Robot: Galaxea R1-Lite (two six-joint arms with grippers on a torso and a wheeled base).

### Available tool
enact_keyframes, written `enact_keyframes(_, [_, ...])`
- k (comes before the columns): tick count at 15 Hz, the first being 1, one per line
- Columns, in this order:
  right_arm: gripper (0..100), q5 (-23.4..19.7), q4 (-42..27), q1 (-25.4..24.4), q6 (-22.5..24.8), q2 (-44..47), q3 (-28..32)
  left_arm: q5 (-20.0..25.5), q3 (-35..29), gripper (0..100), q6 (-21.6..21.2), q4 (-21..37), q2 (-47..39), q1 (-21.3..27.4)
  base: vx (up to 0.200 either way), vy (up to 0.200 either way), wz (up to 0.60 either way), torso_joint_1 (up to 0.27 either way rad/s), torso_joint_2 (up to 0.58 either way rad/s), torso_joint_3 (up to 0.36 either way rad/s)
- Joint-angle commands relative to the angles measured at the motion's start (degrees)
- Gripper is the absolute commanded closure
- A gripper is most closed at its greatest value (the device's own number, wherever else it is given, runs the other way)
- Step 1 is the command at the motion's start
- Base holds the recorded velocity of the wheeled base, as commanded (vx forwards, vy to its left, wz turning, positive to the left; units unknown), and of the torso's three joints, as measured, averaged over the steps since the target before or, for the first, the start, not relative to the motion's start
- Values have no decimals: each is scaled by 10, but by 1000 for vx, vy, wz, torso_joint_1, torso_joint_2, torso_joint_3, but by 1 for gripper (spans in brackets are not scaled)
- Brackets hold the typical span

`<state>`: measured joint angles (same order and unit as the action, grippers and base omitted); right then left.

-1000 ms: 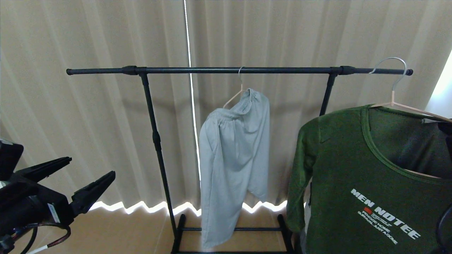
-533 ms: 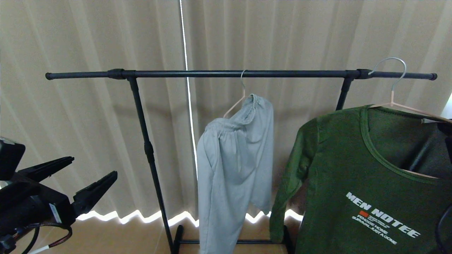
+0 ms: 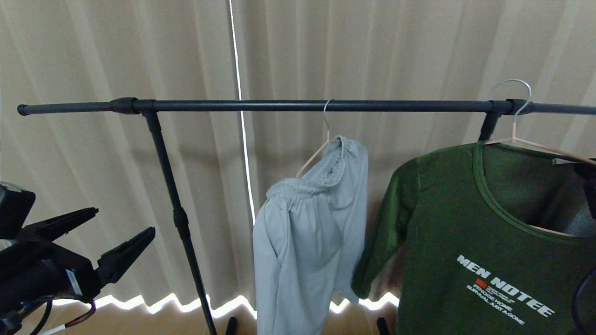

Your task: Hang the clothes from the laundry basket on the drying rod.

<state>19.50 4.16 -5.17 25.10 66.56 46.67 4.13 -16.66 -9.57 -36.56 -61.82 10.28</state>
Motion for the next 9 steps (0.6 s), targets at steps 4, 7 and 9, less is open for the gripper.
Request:
enact_keyframes(4, [100,0,37,1,-1,49,3,0,2,0,0,-1,4,0,0,0,0,0,0,0])
enact_keyframes(7, [100,3,89,2,-1,100,6,0,2,0,1,0,13,0,0,0,0,0,0,0])
enact_keyframes(9, [100,11,136,7,-1,150,5,0,6,0,1,-1,21,0,0,0,0,0,0,0])
